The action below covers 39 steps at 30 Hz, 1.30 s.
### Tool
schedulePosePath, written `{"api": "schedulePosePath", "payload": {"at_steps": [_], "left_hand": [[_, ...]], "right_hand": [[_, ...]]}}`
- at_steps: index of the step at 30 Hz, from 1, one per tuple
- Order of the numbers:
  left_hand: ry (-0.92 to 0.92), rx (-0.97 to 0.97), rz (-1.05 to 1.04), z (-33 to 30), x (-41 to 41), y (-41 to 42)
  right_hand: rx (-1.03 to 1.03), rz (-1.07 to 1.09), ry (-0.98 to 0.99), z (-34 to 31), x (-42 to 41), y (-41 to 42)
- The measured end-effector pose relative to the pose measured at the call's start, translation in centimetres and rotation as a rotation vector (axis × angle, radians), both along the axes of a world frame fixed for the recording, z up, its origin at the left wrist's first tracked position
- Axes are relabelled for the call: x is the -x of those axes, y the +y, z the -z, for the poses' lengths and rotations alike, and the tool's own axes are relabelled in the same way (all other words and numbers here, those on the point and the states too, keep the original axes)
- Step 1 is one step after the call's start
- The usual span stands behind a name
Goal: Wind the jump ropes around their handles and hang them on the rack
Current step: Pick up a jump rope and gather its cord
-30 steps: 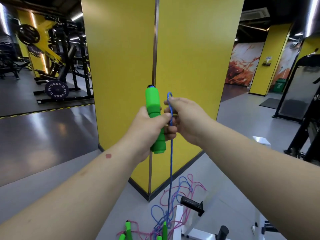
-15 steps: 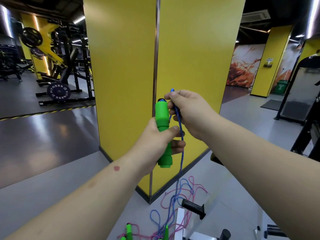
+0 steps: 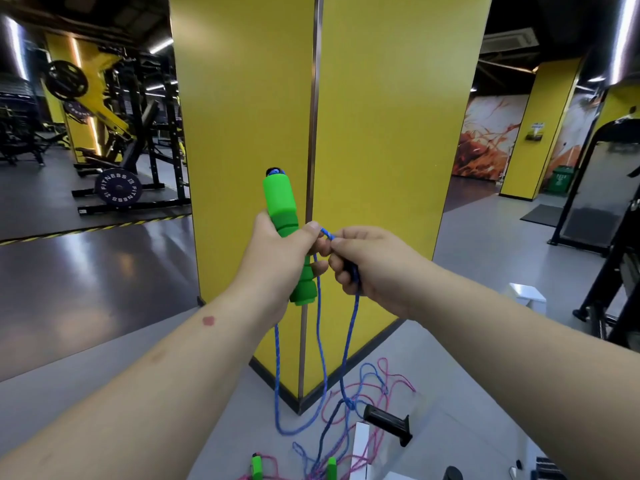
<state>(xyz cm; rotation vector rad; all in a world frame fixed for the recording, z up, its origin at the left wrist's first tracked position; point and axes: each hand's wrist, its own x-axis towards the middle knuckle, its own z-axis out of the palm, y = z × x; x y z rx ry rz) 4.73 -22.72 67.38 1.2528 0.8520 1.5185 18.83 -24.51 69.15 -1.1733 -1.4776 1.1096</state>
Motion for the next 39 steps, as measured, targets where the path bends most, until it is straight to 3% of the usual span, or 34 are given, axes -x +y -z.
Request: {"api": "schedulePosePath", "payload": {"at_steps": [8,10,12,14,16,18,20,24,28,33,35,39], "left_hand": [[-0.061,0.082,0.268,2.6,-1.7,-2.1],[-0.082,0.073,0.228,2.4,-1.7,-2.0],[-0.087,0.043,0.146,1.7,-1.2,-1.6],[-0.047,0.015,0.046,0.8,-0.2,-0.7],[0.01,-0.012,-0.043,0.0,0.8,0.3],[0.045,-0.018,-0.105,-0.6,1.7,1.0],[0.055,0.01,-0.111,-0.6,2.0,1.0],[0.009,0.101,0.124,0.8,0.5,-0.8],[-0.031,0.088,0.278,1.4,-0.7,-2.4],[-0.01,0.002,0.121,-0.6,-0.2,-1.5],[0.051,-0.031,0.005,-1.5,0.8,-0.5],[0.076,-0.027,-0.083,-2.0,1.9,0.3]], "right_hand": [[-0.111,0.067,0.333,-3.3,1.3,1.8],[-0.099,0.115,0.294,-2.9,1.1,2.2],[0.039,0.096,0.258,-1.6,1.0,2.0],[0.248,-0.036,0.204,-0.1,0.7,1.1],[0.319,-0.182,0.071,1.1,0.3,-0.1],[0.255,-0.211,-0.004,1.5,0.1,-0.8],[0.138,-0.17,0.047,1.2,0.1,-0.9],[-0.088,-0.044,0.203,-1.0,0.6,0.1],[-0.155,0.107,0.139,-1.8,0.1,1.8],[0.141,-0.028,0.311,0.4,0.7,0.7],[0.294,-0.16,0.26,1.1,0.4,-0.6],[0.157,-0.165,0.145,0.4,0.2,-1.7]]}}
